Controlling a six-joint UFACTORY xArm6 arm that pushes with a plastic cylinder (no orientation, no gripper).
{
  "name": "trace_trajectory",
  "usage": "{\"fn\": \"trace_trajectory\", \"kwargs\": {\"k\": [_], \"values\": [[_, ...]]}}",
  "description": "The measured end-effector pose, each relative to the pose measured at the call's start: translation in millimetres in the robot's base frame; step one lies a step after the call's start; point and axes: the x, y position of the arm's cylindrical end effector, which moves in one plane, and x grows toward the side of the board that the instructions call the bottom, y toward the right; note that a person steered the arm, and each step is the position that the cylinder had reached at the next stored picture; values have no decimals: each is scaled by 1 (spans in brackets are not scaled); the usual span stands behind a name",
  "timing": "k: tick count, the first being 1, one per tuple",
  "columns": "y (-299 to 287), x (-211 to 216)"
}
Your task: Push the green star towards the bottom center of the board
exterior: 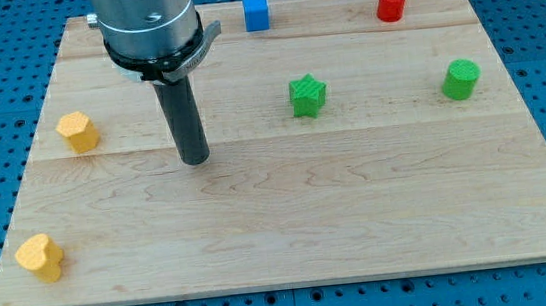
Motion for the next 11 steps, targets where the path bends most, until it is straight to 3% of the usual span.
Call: {"fn": "trace_trajectory", "kwargs": {"k": [2,5,6,7,8,9,10,11], "values": [[38,-11],[109,-113],[166,-95],[145,-30],[113,9],[142,-32],[174,-14],[125,34]]}}
